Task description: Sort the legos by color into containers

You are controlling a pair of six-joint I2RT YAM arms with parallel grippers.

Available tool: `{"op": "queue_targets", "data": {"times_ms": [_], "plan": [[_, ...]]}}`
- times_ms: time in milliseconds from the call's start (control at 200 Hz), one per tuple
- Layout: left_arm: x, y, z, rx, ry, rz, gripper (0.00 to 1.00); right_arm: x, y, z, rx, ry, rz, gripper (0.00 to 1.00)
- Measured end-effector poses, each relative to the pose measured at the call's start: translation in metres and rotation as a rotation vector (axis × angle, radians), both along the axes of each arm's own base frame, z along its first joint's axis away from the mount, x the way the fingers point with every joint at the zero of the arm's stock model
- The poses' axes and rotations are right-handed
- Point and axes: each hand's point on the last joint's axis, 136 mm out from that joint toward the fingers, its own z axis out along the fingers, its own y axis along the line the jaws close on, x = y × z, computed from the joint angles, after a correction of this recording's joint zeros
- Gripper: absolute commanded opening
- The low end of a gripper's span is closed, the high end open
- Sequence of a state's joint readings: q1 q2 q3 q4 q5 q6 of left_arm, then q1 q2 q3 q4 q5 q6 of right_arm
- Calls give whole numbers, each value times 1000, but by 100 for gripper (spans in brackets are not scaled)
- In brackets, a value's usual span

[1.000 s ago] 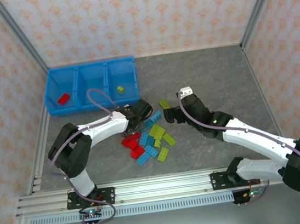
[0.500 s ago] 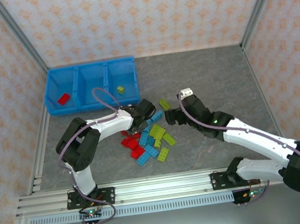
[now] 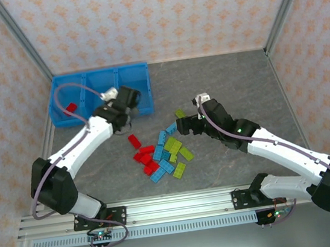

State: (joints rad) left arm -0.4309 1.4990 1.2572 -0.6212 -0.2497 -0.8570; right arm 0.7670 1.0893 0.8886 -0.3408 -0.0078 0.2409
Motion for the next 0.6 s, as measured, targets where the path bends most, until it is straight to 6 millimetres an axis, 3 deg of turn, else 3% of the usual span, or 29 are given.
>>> {"op": "queue_targets", "data": {"times_ms": [105,210,325,435,601], "plan": [[37,46,28,59,-51,80,14,0,0,0,9,6,-11,98],[76,78,33,98,-49,124,14,0,-4,-3,4,16,-29,98],[115,101,11,121,12,128,17,-2,-10,-8,-24,37,-48,98],[145,109,-15,121,68,108,19,-6,-15,-13,-52,60,-59,98],[155,117,-50,106,163,83,32,-11,-26,-18,-80,87,-88,98]]}}
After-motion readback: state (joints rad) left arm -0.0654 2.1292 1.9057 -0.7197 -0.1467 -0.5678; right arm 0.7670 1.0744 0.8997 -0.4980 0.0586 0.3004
